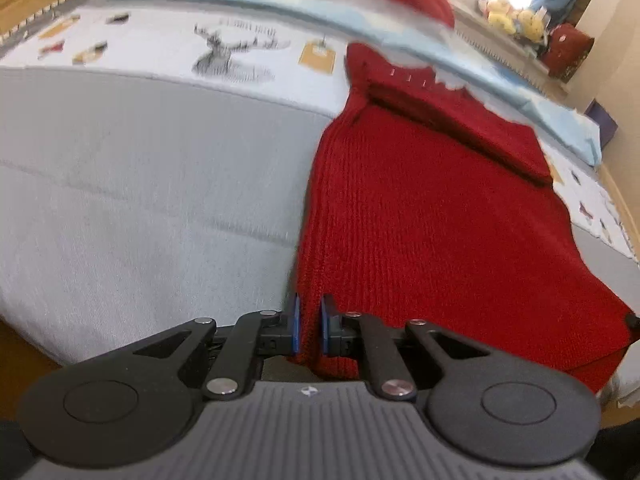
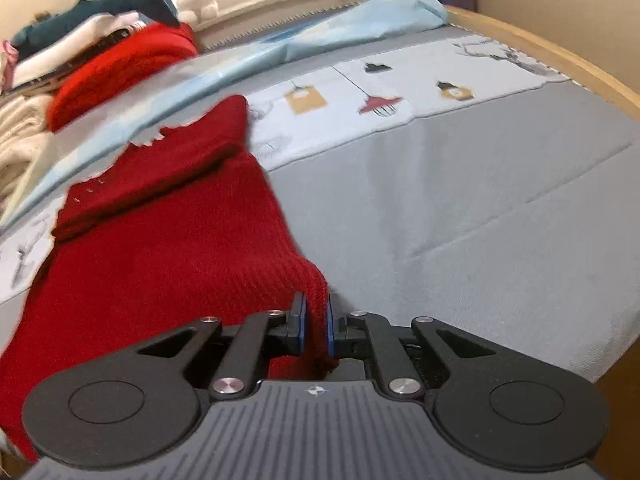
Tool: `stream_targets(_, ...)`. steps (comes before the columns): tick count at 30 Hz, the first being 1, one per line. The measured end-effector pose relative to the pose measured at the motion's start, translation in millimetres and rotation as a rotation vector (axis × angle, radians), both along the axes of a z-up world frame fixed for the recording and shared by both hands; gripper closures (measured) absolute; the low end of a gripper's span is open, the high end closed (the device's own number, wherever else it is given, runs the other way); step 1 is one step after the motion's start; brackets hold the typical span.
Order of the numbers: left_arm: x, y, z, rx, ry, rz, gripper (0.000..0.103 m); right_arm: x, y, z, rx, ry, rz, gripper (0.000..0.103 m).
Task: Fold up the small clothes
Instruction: 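Grasp the sweater hem with the left gripper while the right gripper grasps it too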
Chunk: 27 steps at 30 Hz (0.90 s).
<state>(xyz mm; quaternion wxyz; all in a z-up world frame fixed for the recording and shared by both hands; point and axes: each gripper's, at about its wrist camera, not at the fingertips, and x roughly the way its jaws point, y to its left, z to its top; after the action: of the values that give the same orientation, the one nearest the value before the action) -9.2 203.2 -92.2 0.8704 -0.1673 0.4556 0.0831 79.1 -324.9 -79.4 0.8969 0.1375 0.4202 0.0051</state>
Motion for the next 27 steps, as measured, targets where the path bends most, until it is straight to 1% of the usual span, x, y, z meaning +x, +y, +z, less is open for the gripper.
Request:
stream_targets(3,9,3,-19,-0.036,0.096,0.002,0.091,9,5,-24,-0.028,0.128,0.024,0.094)
stream_targets(4,10,5,-22,-0.038,0.113,0.006,0.09,10,7,-30,-0.037,0.149,0.024,0.093)
stream_targets(6,13,7,-27,-0.04,0.126,0.014,0.089,13,10,-34,-0.067,0.165,0.022,0.091)
stream_targets(9,16,11,-28,-0.054,0.13,0.021,0.088,15,14,-42,-0.086,0.21,0.032,0.081)
stream_targets(11,17,11,-30,-0.056,0.131,0.022,0.086,13,16,-43,-0.096,0.212,0.04,0.081)
stream_targets(14,18,9,-33,-0.032,0.131,0.006,0.086,13,17,-45,-0.101,0.213,0.048,0.081)
stream_targets(15,19,8,-34,-0.023,0.13,0.0,0.086,13,18,-45,-0.104,0.212,0.056,0.084)
stream_targets(16,19,7,-33,-0.016,0.126,-0.006,0.087,13,19,-43,-0.102,0.208,0.064,0.092)
stream_targets(19,19,3,-30,0.005,0.11,-0.027,0.09,11,22,-37,-0.104,0.17,0.087,0.093)
stream_targets(21,17,1,-27,0.005,0.097,-0.035,0.09,10,21,-34,-0.092,0.159,0.085,0.093)
stream_targets(23,16,3,-27,-0.004,0.104,-0.03,0.09,11,19,-35,-0.097,0.171,0.076,0.091)
stream_targets(25,15,6,-31,-0.016,0.124,-0.02,0.088,11,20,-39,-0.102,0.2,0.07,0.084)
stream_targets(27,15,6,-32,-0.015,0.126,-0.025,0.088,10,24,-40,-0.135,0.199,0.076,0.082)
